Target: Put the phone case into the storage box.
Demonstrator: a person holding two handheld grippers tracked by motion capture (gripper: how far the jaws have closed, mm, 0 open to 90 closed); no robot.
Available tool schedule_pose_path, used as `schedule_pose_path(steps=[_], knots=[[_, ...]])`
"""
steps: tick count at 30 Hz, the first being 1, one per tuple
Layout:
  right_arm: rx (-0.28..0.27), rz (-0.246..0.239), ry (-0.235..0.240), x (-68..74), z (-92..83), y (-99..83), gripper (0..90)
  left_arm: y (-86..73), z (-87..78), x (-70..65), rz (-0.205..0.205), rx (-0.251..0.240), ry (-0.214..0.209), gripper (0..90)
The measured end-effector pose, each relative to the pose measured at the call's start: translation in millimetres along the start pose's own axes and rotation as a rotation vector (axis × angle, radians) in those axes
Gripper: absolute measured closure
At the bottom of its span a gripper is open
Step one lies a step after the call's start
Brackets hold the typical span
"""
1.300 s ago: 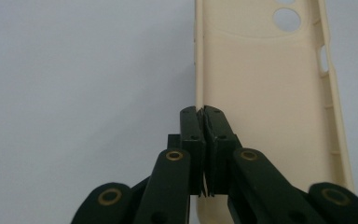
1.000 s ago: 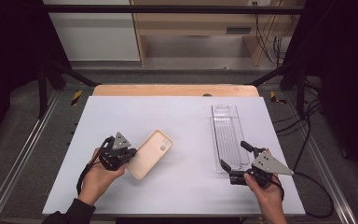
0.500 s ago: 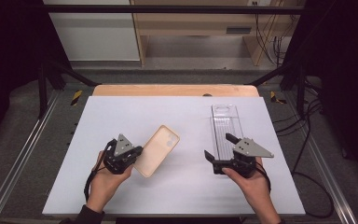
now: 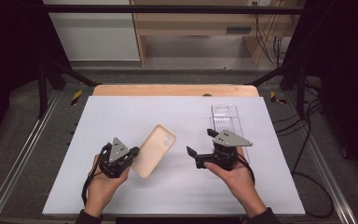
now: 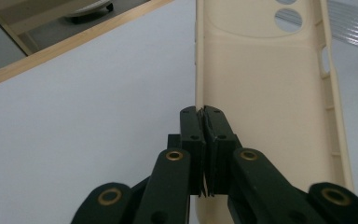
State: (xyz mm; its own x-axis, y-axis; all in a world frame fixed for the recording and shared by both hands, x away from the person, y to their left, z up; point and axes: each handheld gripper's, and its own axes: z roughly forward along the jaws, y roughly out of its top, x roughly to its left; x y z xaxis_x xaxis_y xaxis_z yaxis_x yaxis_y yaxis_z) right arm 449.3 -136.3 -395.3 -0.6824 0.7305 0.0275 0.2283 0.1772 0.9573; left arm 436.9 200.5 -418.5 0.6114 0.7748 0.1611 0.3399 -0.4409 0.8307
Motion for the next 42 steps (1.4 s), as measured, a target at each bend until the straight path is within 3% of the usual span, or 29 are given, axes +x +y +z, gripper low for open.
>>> schedule_pose_path(steps=[5,17,30,34,42], knots=[[0.034,-0.01,0.014,5.8,13.1,4.5,6.0,-1.8,-4.3,0.5,-0.005,-0.021,0.016,87.7],[0.068,0.023,0.054,15.6,36.6,18.3,10.6,-2.4,-2.8,-10.1,0.031,-0.027,0.038,87.7],[0.117,0.061,0.08,20.1,53.9,11.8,15.4,-2.0,-3.0,-14.2,0.043,-0.032,0.043,87.7],[0.127,0.073,0.094,20.9,58.8,9.3,19.6,-1.9,-3.4,-14.8,0.043,-0.037,0.046,87.7],[0.138,0.134,0.131,17.5,64.1,9.3,39.5,-1.3,-5.2,-16.5,0.046,-0.047,0.05,87.6]])
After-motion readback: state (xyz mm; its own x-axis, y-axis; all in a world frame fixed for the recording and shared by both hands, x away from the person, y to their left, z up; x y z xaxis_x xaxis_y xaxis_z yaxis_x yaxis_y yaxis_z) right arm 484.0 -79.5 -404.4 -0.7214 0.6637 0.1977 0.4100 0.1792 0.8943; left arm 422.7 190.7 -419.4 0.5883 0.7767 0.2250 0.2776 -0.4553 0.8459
